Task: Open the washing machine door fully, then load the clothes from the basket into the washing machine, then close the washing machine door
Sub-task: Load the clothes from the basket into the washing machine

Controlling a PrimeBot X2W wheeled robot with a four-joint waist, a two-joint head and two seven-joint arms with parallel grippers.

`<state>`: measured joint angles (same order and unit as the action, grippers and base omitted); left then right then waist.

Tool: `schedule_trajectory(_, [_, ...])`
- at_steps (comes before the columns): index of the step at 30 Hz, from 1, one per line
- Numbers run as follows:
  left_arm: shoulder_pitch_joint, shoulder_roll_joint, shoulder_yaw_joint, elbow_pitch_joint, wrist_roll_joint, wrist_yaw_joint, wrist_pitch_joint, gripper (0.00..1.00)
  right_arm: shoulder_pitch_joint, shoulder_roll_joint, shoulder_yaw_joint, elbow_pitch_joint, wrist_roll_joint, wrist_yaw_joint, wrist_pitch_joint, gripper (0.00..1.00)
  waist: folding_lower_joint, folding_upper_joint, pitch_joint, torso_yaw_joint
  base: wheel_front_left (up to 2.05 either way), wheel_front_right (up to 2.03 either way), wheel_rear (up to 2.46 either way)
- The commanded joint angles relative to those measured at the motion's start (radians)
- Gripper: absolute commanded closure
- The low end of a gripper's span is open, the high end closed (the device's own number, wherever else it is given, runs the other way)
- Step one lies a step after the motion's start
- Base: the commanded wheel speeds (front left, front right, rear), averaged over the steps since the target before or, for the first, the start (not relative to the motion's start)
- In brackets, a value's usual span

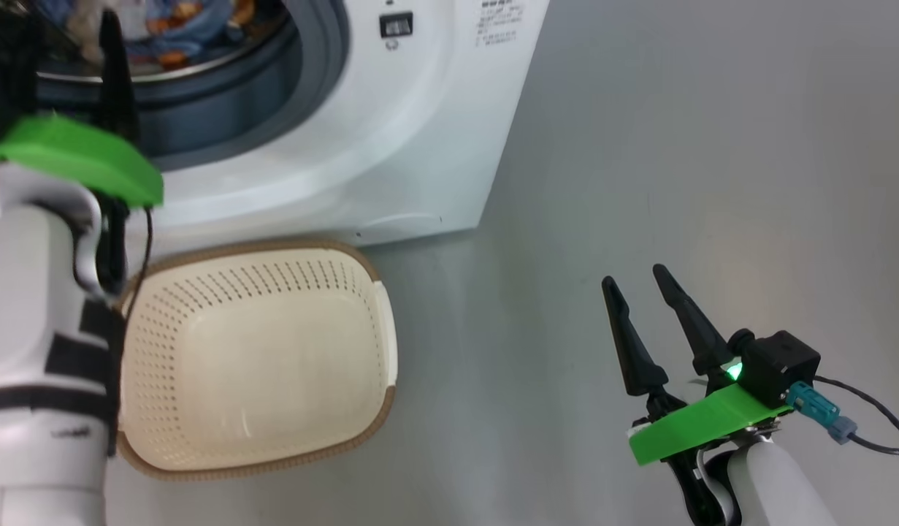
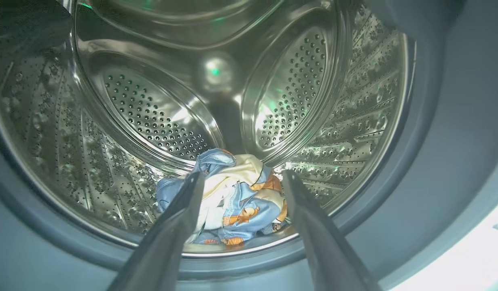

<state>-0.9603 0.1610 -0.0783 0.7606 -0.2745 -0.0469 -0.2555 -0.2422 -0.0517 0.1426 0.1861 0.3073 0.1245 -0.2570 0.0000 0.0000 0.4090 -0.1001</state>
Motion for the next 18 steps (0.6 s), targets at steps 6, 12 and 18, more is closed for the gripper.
schedule_trajectory(6, [0.139, 0.039, 0.05, -0.115, 0.013, 0.018, -0.006, 0.0, 0.057, 0.001, 0.009, -0.009, -0.027, 0.006, -0.005, 0.0, 0.0, 0.0, -0.123, 0.018, 0.0, 0.0, 0.0])
schedule_trajectory(12, [0.257, 0.02, 0.075, -0.21, 0.013, 0.024, -0.006, 0.0, 0.093, 0.001, -0.003, -0.008, -0.033, 0.006, -0.005, 0.0, 0.0, 0.0, -0.18, 0.03, 0.0, 0.0, 0.0])
schedule_trajectory(18, [0.354, 0.01, 0.087, -0.29, 0.022, 0.041, -0.006, 0.0, 0.117, 0.001, -0.009, -0.008, -0.028, 0.006, -0.005, 0.0, 0.0, 0.0, -0.226, 0.038, 0.0, 0.0, 0.0])
